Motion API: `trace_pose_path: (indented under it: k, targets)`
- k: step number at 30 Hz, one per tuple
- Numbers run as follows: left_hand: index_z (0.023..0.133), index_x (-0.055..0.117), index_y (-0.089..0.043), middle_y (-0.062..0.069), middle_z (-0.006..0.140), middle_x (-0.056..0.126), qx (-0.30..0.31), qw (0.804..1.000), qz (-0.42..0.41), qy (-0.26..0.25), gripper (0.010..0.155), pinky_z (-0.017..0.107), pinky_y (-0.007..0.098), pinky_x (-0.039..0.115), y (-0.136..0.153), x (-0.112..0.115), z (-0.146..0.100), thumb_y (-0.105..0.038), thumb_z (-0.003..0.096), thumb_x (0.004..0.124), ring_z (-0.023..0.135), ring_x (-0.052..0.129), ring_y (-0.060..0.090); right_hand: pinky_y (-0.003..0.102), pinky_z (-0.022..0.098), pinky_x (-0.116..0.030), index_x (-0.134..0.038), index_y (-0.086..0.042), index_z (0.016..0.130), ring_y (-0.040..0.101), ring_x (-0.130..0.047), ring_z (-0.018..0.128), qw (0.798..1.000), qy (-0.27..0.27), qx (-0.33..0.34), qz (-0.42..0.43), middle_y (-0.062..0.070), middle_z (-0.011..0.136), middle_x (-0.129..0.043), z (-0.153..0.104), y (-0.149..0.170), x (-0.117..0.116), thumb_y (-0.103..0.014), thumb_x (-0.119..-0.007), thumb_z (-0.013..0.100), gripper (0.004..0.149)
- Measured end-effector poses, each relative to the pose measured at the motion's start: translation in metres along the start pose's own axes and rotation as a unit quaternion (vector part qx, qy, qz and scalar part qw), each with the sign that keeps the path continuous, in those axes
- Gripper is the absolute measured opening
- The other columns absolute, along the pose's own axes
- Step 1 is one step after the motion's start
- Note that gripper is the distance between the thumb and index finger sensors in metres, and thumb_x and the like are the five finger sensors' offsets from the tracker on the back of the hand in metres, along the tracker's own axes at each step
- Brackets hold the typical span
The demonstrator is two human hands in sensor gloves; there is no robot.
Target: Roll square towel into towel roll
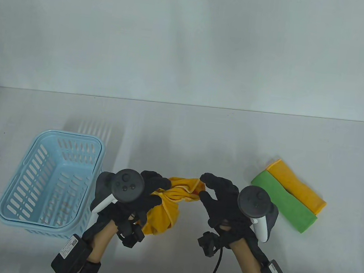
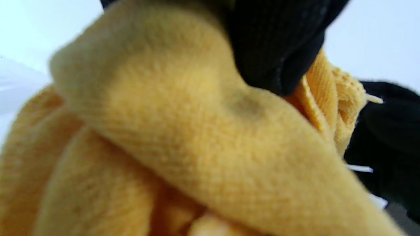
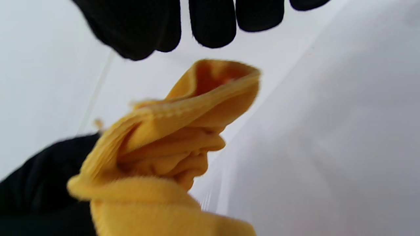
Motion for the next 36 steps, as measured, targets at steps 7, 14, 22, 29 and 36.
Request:
trace_pose_path:
  k: [7, 14, 22, 29, 36]
  targets:
    - [0.087, 0.077, -0.039, -0.003, 0.098, 0.073, 0.027, 0.999, 0.017, 0.014, 0.055, 0.064, 0.045, 0.080, -0.016, 0.008, -0.001, -0.025, 0.0357, 0.091, 0.073, 0.094, 0.021, 0.060, 0.071, -0.049, -0.086, -0.032, 0.072, 0.032, -0.061, 0.093, 0.997, -0.016, -0.001, -0.075, -0.003, 0.089, -0.072, 0.003, -0.005, -0.012, -0.041, -0.084, 0.035, 0.038]
    - [0.097, 0.067, -0.031, -0.002, 0.097, 0.073, 0.021, 0.999, 0.004, 0.030, 0.066, 0.063, 0.044, 0.080, -0.014, 0.014, 0.004, -0.026, 0.0356, 0.091, 0.072, 0.094, 0.021, 0.060, 0.065, -0.062, -0.074, -0.033, 0.078, 0.033, -0.082, 0.082, 0.999, -0.009, 0.002, 0.034, 0.000, 0.084, -0.084, 0.006, -0.001, 0.000, -0.039, -0.074, 0.040, 0.038]
    - [0.095, 0.071, -0.029, -0.001, 0.096, 0.074, 0.011, 0.999, 0.011, 0.041, 0.062, 0.062, 0.045, 0.081, -0.009, 0.020, 0.005, -0.026, 0.0359, 0.090, 0.071, 0.094, 0.022, 0.061, 0.065, -0.062, -0.063, -0.031, 0.089, 0.027, -0.083, 0.074, 0.993, -0.100, 0.008, -0.059, -0.002, 0.074, -0.083, 0.005, -0.007, -0.016, -0.031, -0.084, 0.037, 0.056]
    - [0.101, 0.062, -0.027, 0.000, 0.100, 0.067, 0.005, 0.998, 0.037, 0.057, 0.070, 0.064, 0.044, 0.079, -0.010, 0.031, 0.007, -0.027, 0.0360, 0.089, 0.073, 0.092, 0.021, 0.059, 0.066, -0.061, -0.082, -0.035, 0.075, 0.028, -0.082, 0.075, 0.998, -0.023, -0.002, -0.058, -0.003, 0.073, -0.084, 0.008, -0.002, -0.007, -0.038, -0.082, 0.037, 0.038]
    - [0.105, 0.052, -0.024, 0.003, 0.103, 0.059, -0.020, 0.996, 0.055, 0.074, 0.080, 0.064, 0.042, 0.078, -0.008, 0.052, 0.016, -0.032, 0.0353, 0.090, 0.075, 0.089, 0.016, 0.055, 0.059, -0.070, -0.079, -0.033, 0.076, 0.026, -0.093, 0.061, 0.999, 0.000, -0.028, -0.030, -0.001, 0.059, -0.094, 0.016, -0.013, 0.001, -0.035, -0.081, 0.037, 0.038]
Point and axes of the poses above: the tracker on the back of each hand, its own y axis roughly to the little-finger side, its own z axis roughly from the wrist to the fingertips, x = y × z, the point moved 3 cm from there along z, roughly from the wrist to the fingertips
